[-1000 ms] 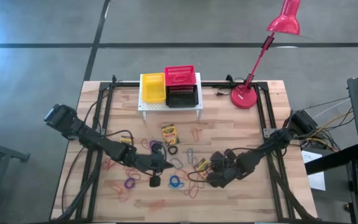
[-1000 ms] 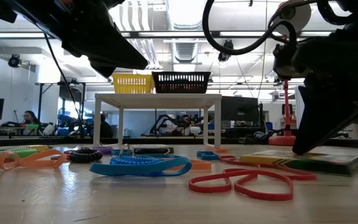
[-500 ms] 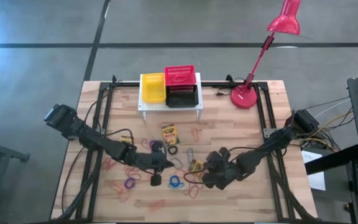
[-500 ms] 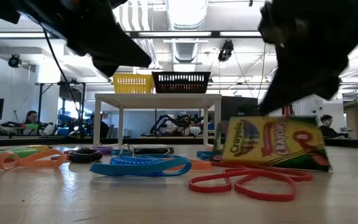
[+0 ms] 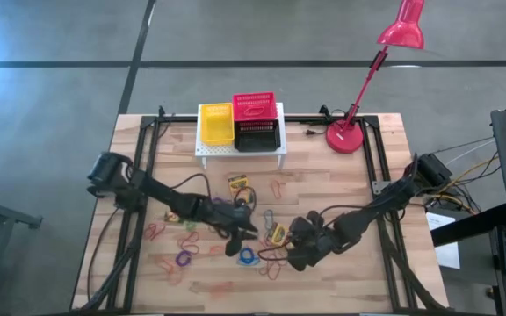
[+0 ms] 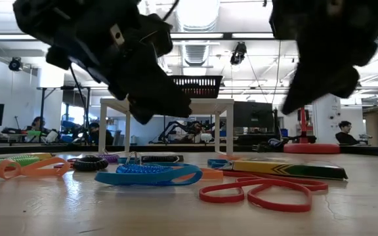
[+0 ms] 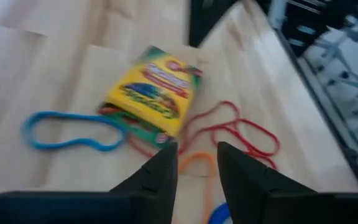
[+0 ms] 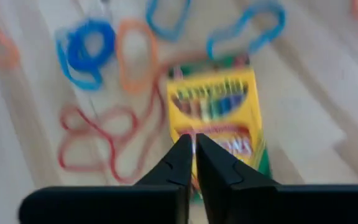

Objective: Pick & Place Office Desk Supplies
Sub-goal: Put the crayon box into the black bin

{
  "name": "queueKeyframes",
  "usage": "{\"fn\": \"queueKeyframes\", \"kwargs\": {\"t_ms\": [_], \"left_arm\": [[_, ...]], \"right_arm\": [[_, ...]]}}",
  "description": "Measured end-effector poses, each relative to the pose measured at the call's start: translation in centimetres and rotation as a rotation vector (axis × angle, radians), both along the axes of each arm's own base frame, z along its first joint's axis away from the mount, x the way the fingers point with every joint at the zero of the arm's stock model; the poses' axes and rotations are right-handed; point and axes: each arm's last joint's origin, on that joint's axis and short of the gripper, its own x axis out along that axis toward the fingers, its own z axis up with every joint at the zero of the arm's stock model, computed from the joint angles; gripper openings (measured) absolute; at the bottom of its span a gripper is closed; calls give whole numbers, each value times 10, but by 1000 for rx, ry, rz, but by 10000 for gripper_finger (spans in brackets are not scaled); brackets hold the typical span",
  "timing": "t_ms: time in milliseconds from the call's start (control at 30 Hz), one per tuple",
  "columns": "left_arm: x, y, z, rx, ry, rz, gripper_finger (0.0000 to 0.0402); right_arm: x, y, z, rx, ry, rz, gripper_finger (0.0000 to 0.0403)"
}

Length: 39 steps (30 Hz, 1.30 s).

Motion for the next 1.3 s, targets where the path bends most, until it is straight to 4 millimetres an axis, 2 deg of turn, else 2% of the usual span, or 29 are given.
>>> {"fn": "queueKeyframes", "kwargs": {"t_ms": [133, 233, 367, 467, 833, 1033, 1300], "left_arm": [[17, -3, -5, 7, 95, -7, 119], [31, -3, -8, 30, 192, 4, 119], [48, 3, -15, 43, 265, 27, 119], [55, 9, -24, 24, 311, 41, 119], [63, 33, -35, -78, 338, 41, 123], [66, 45, -39, -123, 335, 35, 146], [68, 50, -38, -143, 307, 33, 172]], "right_arm": [[-8, -4, -9, 92, 120, 10, 70], [-17, 5, -15, 151, 163, 29, 117], [-28, 20, -19, 130, 161, 61, 169], [-31, 25, -25, 64, 136, 53, 188], [-24, 27, -50, -82, 140, 120, 179], [-20, 28, -51, -142, 99, 153, 167], [-15, 31, -49, -146, 42, 198, 150]]}}
